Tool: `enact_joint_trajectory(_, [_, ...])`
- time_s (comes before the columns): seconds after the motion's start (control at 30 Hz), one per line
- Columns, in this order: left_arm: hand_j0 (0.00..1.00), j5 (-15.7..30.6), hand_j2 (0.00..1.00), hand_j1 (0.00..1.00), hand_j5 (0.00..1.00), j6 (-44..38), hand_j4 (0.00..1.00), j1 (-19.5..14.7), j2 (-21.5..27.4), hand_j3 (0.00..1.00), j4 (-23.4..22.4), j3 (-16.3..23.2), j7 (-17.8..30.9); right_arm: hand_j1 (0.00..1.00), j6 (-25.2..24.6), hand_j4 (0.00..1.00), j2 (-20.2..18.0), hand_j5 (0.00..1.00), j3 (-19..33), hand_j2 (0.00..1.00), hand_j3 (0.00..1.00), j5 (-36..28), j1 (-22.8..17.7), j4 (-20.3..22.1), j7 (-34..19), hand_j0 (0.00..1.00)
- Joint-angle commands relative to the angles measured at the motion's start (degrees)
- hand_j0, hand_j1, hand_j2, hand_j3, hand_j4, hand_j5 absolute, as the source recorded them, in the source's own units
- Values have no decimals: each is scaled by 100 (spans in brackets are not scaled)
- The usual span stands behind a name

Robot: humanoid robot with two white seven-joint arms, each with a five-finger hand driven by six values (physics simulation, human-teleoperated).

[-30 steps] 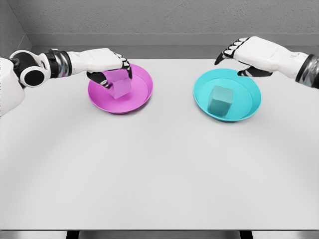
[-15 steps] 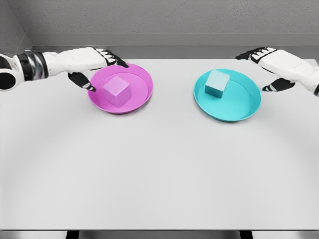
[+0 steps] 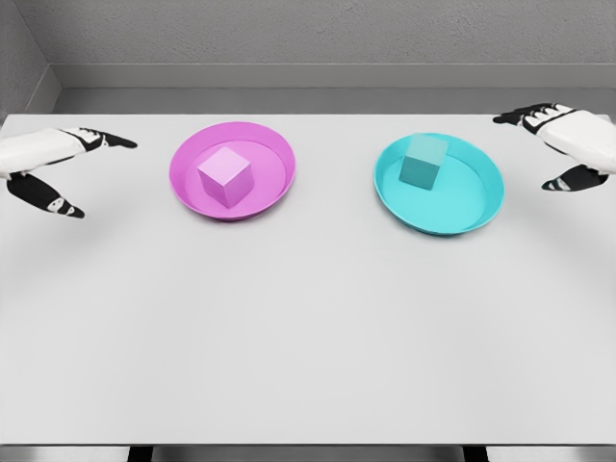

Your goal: Place the blocks in the corresponding plates according to their colors

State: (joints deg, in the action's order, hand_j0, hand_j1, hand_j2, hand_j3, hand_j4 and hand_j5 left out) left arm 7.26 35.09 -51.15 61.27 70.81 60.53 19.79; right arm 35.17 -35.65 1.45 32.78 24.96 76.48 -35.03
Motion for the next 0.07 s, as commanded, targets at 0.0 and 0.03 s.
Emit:
enact_joint_trajectory(0.0, [100, 47, 100, 100, 100, -9, 100, 0, 16, 100, 12, -6, -1, 100, -17, 100, -3, 100, -22, 100, 100, -35, 0, 7, 3, 100])
enact_joint_trajectory(0.03, [100, 47, 100, 100, 100, -9, 100, -9, 16, 100, 12, -6, -1, 100, -17, 100, -3, 100, -22, 100, 100, -35, 0, 7, 3, 100])
